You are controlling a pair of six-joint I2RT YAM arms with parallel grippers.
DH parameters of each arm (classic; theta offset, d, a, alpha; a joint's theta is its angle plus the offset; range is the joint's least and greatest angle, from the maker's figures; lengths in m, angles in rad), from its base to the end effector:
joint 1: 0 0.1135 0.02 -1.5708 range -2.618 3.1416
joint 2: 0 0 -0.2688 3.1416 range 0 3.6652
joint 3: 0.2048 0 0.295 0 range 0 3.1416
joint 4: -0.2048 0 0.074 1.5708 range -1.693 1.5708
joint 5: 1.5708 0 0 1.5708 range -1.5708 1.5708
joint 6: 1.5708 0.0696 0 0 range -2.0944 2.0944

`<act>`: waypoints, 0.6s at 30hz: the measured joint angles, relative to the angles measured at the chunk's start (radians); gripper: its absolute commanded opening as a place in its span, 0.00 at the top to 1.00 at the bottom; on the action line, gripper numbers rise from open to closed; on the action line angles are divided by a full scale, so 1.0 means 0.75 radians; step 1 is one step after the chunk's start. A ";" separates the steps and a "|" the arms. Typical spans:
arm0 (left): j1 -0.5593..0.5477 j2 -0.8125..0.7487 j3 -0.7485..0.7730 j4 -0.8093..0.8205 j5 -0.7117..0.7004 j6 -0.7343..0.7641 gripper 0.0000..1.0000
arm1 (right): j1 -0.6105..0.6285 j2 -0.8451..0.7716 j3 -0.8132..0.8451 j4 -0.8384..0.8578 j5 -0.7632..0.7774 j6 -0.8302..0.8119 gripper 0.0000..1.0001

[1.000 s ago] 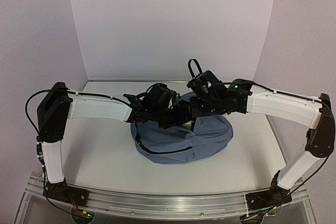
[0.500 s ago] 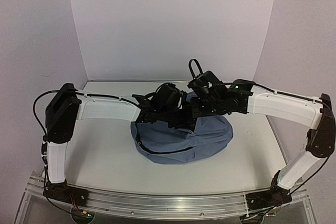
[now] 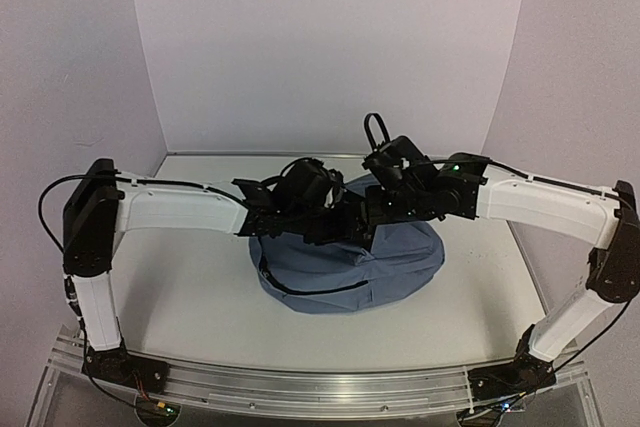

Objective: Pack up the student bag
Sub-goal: Place the stationery in the student bag.

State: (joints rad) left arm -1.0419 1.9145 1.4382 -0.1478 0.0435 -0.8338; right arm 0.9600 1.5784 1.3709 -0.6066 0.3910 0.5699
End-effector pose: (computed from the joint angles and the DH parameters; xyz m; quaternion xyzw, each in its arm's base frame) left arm 0.2554 -0.4429 0.2036 0.1023 0.8840 -0.3789 0.2540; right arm 0.2580 0.3223 0.2809 -0.1063 0.9082 0.1207 0.3864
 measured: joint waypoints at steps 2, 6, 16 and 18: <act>-0.003 -0.105 -0.064 -0.043 -0.061 0.009 0.39 | 0.000 -0.007 -0.010 0.013 -0.016 0.000 1.00; -0.003 -0.335 -0.187 -0.122 -0.161 0.021 0.31 | -0.002 -0.016 -0.038 0.052 -0.063 -0.002 1.00; 0.169 -0.609 -0.365 -0.227 -0.167 -0.013 0.23 | 0.001 0.030 -0.109 0.233 -0.221 0.009 1.00; 0.210 -0.616 -0.393 -0.227 -0.141 -0.019 0.23 | 0.008 0.077 -0.109 0.274 -0.247 0.014 1.00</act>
State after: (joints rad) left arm -0.8843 1.4525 1.1431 -0.3180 -0.0619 -0.8480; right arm 0.9657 1.6363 1.2888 -0.4008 0.2061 0.5802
